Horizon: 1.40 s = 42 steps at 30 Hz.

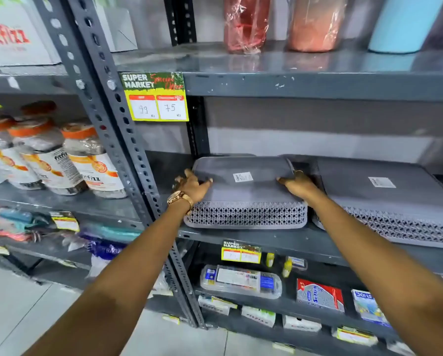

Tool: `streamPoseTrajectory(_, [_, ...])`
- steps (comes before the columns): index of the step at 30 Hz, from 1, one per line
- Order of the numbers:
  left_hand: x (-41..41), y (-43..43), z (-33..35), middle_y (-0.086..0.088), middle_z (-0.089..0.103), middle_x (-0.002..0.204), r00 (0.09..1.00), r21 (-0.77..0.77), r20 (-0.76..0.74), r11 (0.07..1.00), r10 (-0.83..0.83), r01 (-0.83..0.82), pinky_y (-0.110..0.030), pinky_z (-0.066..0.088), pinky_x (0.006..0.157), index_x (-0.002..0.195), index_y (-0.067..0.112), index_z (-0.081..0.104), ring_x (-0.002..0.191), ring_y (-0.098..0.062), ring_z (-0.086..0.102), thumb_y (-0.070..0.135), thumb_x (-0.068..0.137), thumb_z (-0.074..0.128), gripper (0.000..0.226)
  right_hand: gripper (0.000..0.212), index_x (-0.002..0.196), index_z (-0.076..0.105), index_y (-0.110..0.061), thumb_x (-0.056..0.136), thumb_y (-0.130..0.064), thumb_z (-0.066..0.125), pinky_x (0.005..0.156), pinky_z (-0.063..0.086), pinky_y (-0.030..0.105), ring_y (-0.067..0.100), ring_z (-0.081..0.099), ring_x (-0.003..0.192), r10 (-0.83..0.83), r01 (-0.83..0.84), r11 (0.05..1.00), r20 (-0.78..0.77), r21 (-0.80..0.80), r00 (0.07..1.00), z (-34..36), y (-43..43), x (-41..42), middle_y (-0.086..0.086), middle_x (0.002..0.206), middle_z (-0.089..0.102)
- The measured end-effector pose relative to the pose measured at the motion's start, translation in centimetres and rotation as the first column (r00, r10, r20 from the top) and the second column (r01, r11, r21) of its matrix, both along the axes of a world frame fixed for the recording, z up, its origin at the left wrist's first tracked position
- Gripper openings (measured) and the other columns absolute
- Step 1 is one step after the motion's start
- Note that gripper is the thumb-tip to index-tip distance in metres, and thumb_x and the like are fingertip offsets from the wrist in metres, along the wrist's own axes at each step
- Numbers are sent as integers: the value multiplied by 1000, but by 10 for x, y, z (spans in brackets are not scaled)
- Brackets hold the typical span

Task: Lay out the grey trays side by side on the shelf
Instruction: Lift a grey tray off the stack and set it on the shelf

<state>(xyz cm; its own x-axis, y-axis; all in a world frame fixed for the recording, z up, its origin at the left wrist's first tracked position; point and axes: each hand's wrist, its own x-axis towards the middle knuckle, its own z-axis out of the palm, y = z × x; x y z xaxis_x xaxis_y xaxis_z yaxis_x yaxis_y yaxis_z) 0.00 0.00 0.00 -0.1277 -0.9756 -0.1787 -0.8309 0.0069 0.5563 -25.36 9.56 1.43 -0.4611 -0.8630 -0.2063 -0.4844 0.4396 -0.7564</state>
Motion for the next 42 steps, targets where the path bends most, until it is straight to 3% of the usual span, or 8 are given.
streamPoseTrajectory(4, [-11,-12,2,-24,36,146,964,99,-233,990,124,-103,-48,38,107,141,4,17,129,-43,42,63,82,46,88,62,133,50,-2,89,-46,52,95,44,40,33,54,119,-138,146,989,181,-32,974,1,-9,3,19,138,53])
streamPoseTrajectory(13, [-30,-8,27,-20,49,137,719,-368,-694,836,44,-407,-44,25,110,137,13,37,127,-34,42,78,74,17,93,64,123,60,-27,78,-70,45,102,42,33,17,55,111,-255,552,735,594,-394,763,31,-17,-11,-7,110,63])
streamPoseTrajectory(20, [-22,33,13,-17,43,143,481,-42,-849,881,217,-472,-36,27,108,137,7,37,133,-30,38,50,95,34,60,107,125,53,-25,49,-98,33,108,37,53,31,51,126,-356,647,715,658,-266,664,2,18,-3,8,138,55])
streamPoseTrajectory(23, [-9,43,-9,-10,61,110,397,52,-876,873,273,-485,-31,38,91,101,9,58,107,-27,54,41,88,56,35,88,136,46,-16,76,-79,36,97,41,45,28,52,111,-440,640,748,590,-176,677,-18,34,4,8,120,57])
streamPoseTrajectory(27, [7,46,-37,-13,64,112,553,15,-765,868,330,-497,-35,47,88,116,7,57,102,-30,59,29,90,57,34,50,131,49,-9,96,-44,41,96,36,38,25,50,105,-452,617,763,522,-195,723,-53,46,20,11,117,55])
streamPoseTrajectory(35, [7,47,-45,-20,61,122,886,-269,-356,875,298,-403,-47,53,82,137,15,36,99,-40,61,25,88,55,53,32,126,48,-4,101,-22,37,75,40,35,14,49,67,-440,493,843,249,-216,863,-65,62,32,10,89,55])
streamPoseTrajectory(38, [-10,57,-37,-24,47,135,967,-413,-71,876,243,-250,-53,41,100,137,14,31,123,-43,44,21,81,60,63,29,121,51,-4,100,-21,40,71,40,30,20,51,75,-374,405,893,177,-196,911,-60,74,27,16,99,59])
streamPoseTrajectory(42, [-60,79,-20,-21,44,140,996,-543,-78,840,-39,-10,-51,31,110,135,11,38,133,-39,34,21,80,62,60,29,114,60,-7,97,-26,48,76,43,25,18,56,87,-242,294,923,221,-247,945,-38,89,9,5,97,61])
